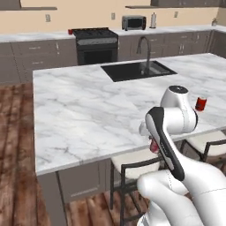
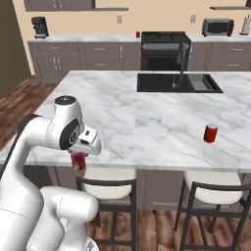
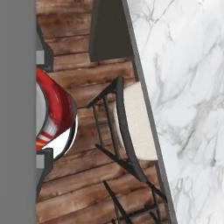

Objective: Four empty soda cans are scattered around the kitchen. Gather all the cans and cluster them next to the stove for recycling.

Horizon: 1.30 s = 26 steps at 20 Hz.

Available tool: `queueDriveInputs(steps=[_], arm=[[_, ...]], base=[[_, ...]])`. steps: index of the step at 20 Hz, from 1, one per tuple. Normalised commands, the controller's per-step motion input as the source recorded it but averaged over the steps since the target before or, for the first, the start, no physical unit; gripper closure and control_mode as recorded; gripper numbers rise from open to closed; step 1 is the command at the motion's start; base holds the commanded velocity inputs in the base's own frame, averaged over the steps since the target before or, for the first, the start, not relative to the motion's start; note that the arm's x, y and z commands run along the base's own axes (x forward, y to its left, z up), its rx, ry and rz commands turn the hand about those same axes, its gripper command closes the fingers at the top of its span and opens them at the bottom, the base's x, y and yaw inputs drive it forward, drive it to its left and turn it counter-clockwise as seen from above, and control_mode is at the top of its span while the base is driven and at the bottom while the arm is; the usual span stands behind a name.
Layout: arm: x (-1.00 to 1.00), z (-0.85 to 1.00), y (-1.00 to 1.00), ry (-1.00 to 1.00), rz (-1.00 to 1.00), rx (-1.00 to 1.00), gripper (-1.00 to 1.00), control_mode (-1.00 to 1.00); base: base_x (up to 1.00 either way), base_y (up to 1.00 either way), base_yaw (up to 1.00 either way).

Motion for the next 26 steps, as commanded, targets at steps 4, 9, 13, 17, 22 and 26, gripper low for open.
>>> queueDriveInputs(steps=[4,9,13,17,22,26], arm=[[0.0,0.0,0.0,0.0,0.0,0.0,1.0,1.0],[0.0,0.0,0.0,0.0,0.0,0.0,1.0,1.0],[0.0,0.0,0.0,0.0,0.0,0.0,1.0,1.0],[0.0,0.0,0.0,0.0,0.0,0.0,1.0,1.0],[0.0,0.0,0.0,0.0,0.0,0.0,1.0,1.0],[0.0,0.0,0.0,0.0,0.0,0.0,1.0,1.0]], base=[[0.0,0.94,-0.06],[0.0,1.0,-0.05],[0.0,1.0,-0.06],[0.0,1.0,-0.07],[0.0,1.0,-0.07],[0.04,1.0,-0.08]])
